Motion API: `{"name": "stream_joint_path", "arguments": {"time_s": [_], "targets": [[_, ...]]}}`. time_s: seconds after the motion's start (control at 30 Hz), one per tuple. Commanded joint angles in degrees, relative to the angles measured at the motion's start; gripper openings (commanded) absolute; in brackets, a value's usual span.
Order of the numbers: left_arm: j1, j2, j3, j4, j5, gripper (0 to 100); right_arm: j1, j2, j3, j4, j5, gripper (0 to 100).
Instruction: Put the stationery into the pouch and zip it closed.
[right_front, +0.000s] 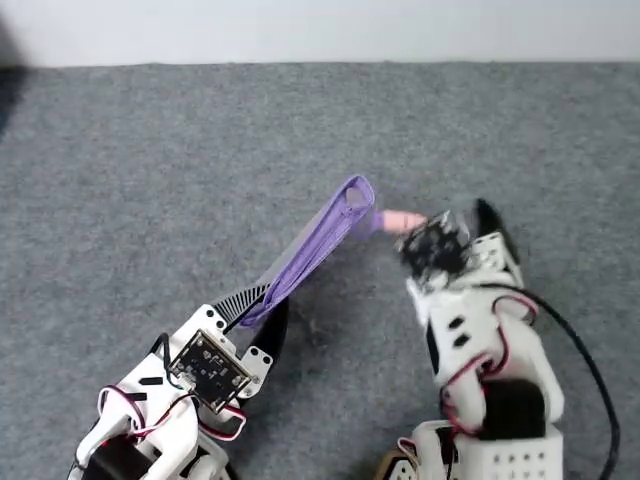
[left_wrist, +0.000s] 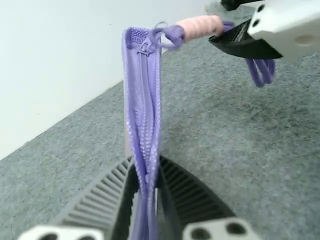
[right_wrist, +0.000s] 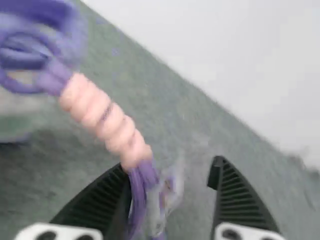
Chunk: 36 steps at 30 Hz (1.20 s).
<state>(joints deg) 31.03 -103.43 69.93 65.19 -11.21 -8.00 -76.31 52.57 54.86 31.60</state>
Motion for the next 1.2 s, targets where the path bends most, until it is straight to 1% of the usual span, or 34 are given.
{"name": "stream_joint_path", "arguments": {"time_s": [0.0,0.17,0.3,0.43,0.53,0.6,0.63,0.7,0.8,0.87,0.93,1.07,1.17], "targets": [[-0.3,-0.7,-2.9,-0.1,-0.3,2,-4.9,-2.2,-0.7,0.5,-0.6,15.5],[-0.3,-0.7,-2.9,-0.1,-0.3,2,-8.4,-2.2,-0.5,0.5,-0.7,15.4],[-0.3,-0.7,-2.6,-0.1,-0.3,2,-8.5,-2.2,-0.5,0.7,-0.4,15.1],[-0.3,-0.7,-2.3,-0.1,-0.4,2,-4.5,-2.2,-0.5,3.1,-0.6,14.6],[-0.3,-0.7,-2.3,-0.1,-0.4,1,-0.6,-2.4,-0.6,3.0,-0.7,8.4],[-0.3,-0.7,-2.3,-0.1,-0.4,1,-0.1,-2.9,-1.0,3.5,-0.5,5.9],[-0.3,-0.7,-2.3,-0.1,-0.4,1,0.0,-2.9,-1.2,3.6,-0.4,6.2],[-0.3,-0.7,-2.3,-0.1,-0.4,1,0.0,-2.9,-2.5,5.3,-0.4,10.8],[-0.3,-0.7,-2.3,-0.1,-0.5,1,-2.1,-2.9,-3.1,9.8,-0.6,25.8],[-0.3,-0.7,-2.3,-0.1,-0.5,1,-3.8,-2.8,-3.1,12.1,-0.8,32.4],[-0.3,-0.7,-2.3,-0.1,-0.6,1,-7.2,-2.3,-3.0,12.1,-1.4,30.7],[-0.3,-0.7,-2.3,-0.1,-0.6,1,-14.1,-2.2,-2.2,8.2,-3.5,22.5],[-0.3,-0.7,-2.3,-0.1,-0.6,1,-16.9,-2.2,-0.6,5.6,-3.5,19.3]]}}
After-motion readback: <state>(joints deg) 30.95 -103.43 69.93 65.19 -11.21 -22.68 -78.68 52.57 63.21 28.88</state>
